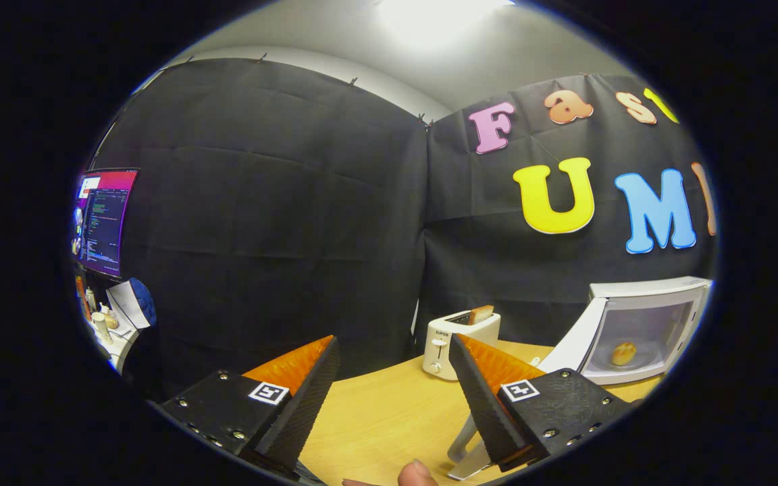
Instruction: Open the microwave, put the food inside, and close the microwave door.
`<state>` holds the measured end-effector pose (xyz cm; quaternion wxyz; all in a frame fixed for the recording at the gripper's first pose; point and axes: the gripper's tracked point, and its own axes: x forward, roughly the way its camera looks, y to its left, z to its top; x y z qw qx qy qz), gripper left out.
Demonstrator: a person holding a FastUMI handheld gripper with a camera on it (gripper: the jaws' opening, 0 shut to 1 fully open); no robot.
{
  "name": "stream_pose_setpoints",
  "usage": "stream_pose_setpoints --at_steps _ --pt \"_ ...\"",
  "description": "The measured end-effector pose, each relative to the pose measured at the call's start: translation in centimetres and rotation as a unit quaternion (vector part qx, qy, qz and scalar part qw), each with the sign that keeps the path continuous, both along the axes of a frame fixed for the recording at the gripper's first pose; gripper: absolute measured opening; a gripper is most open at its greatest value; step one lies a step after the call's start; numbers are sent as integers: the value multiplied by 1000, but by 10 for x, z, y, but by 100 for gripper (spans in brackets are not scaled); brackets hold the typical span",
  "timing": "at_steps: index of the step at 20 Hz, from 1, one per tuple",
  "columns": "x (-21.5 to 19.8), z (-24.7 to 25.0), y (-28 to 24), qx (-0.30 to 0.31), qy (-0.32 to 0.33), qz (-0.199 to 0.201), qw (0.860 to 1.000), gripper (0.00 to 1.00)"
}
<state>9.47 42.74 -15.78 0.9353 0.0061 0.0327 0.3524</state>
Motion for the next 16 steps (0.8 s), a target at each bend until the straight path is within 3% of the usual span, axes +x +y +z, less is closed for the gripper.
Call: stream_pose_setpoints --at_steps 2,5,11,16 --pt "-1 -19 4 -16 10 -5 1000 98" --pt "7 -63 -4 -45 33 -16 998 90" --pt "8 -93 -38 -31 50 -60 996 37" --pt "-5 -90 -84 -37 37 -84 995 37"
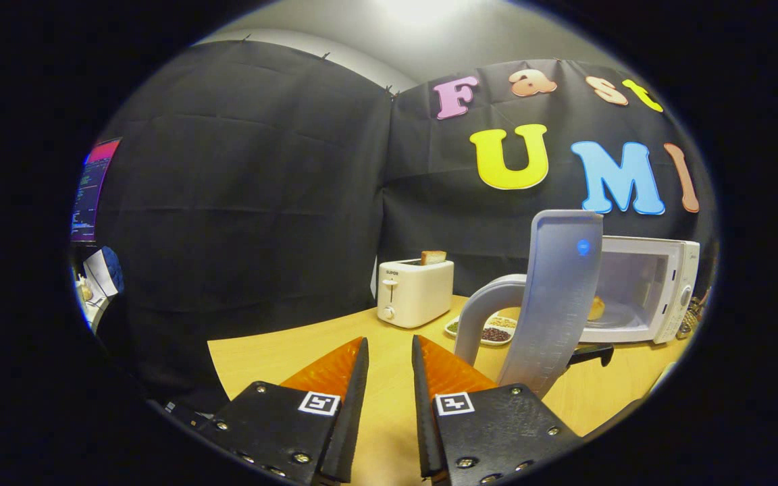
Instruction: Open the microwave, put the food inside, and close the microwave door.
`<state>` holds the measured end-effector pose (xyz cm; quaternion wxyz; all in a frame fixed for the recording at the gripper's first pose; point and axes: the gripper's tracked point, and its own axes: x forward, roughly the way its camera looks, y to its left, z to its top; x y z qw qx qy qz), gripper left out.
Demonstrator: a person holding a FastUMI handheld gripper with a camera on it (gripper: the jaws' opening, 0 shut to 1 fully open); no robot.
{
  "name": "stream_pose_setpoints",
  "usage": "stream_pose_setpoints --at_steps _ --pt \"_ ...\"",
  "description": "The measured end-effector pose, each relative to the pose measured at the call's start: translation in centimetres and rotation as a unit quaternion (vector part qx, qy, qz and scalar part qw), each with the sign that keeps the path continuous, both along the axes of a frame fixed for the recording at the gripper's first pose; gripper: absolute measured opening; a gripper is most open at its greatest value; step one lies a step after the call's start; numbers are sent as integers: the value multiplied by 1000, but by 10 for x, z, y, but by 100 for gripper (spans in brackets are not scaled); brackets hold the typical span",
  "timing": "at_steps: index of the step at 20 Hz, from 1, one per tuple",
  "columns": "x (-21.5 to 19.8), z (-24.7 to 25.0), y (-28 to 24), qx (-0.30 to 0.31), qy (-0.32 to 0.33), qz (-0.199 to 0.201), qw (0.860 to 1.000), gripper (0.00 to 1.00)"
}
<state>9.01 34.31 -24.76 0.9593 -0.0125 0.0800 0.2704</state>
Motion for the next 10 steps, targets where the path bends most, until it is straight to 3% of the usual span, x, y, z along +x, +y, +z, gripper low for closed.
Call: stream_pose_setpoints --at_steps 2,4,6,7,10 --pt "1 2 -23 -4 -4 -18 1000 37" --pt "7 6 -55 -15 -17 -42 999 24" --pt "21 5 -92 -23 -19 -85 996 19" --pt "28 3 -112 -23 -13 -108 994 8" --pt "51 -3 -161 -16 8 -152 988 2"
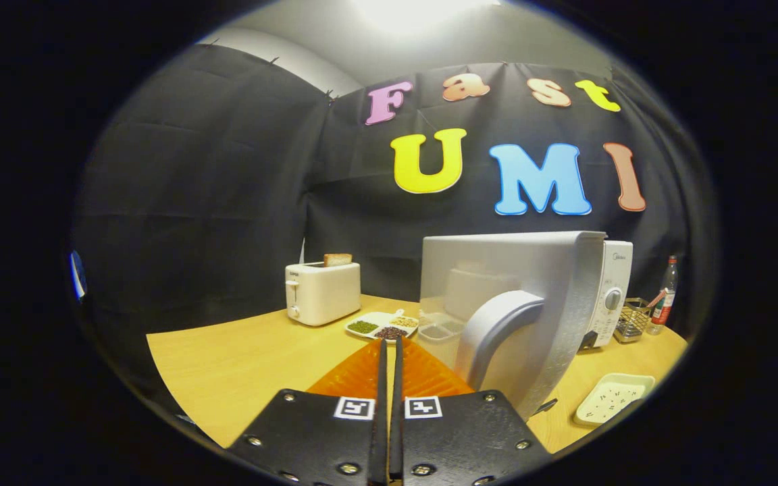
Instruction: Open the microwave, put the food inside, and close the microwave door.
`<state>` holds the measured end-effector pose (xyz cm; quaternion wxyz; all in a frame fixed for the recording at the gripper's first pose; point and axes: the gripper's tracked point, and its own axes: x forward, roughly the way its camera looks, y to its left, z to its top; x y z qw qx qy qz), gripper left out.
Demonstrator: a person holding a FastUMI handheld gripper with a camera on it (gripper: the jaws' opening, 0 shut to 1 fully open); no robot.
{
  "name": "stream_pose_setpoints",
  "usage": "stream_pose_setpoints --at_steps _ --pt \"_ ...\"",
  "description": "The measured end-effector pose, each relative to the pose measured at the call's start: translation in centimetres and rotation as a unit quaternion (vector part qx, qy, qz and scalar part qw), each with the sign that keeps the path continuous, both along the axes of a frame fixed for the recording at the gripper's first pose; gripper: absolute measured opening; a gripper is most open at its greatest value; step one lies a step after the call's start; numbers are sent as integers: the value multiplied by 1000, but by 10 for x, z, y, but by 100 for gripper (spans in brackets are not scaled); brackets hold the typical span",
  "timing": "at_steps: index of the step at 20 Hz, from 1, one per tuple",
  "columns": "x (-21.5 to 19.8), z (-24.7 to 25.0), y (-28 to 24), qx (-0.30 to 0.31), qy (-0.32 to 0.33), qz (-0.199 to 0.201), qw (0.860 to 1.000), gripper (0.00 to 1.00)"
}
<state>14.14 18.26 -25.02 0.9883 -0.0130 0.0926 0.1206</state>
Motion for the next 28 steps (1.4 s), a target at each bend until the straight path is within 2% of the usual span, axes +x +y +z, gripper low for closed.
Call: stream_pose_setpoints --at_steps 3,10,18,28 --pt "21 -11 -40 17 29 -25 999 1" --pt "68 -13 -136 -18 9 -121 992 1" --pt "116 -10 -176 -61 -15 -153 986 1" --pt "177 -26 -214 -88 -3 -187 978 1"
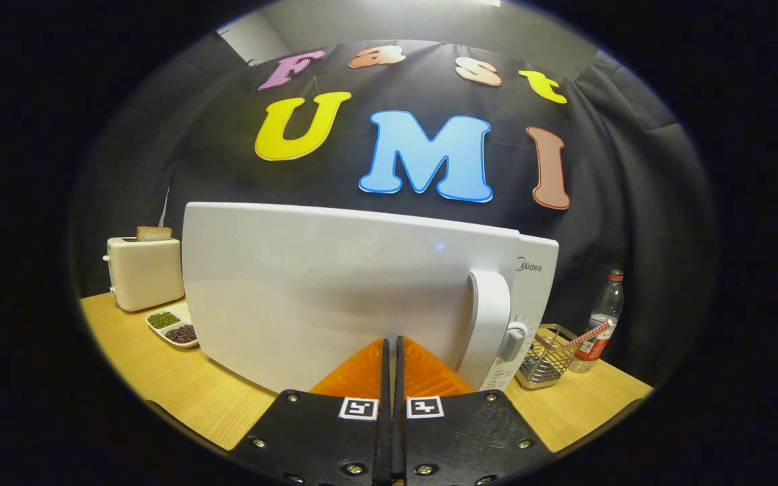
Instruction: Open the microwave, put the food inside, and close the microwave door.
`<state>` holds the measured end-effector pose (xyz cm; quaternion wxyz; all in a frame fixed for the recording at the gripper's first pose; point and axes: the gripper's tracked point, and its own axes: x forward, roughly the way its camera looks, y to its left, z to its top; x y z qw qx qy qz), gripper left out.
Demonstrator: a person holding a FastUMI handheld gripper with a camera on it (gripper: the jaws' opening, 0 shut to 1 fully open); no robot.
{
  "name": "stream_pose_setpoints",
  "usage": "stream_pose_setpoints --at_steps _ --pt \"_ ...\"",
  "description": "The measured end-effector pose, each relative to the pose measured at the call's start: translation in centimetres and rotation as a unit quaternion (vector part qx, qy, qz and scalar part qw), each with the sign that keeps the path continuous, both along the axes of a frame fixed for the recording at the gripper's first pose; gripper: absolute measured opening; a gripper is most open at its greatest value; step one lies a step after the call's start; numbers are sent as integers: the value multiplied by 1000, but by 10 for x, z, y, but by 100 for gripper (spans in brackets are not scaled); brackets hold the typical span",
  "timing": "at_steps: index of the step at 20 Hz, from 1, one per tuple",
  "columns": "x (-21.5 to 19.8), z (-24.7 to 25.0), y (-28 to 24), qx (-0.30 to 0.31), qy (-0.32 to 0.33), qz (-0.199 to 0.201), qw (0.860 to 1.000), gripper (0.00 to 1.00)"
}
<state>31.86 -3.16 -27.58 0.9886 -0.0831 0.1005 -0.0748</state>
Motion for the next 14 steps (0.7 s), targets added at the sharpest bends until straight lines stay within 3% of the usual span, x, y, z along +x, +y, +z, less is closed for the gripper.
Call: stream_pose_setpoints --at_steps 7,11,14 --pt "19 -4 -7 -50 -2 -11 999 1" --pt "12 -4 -7 -1 22 -6 1000 1" --pt "-7 18 -3 -10 10 9 1000 1"
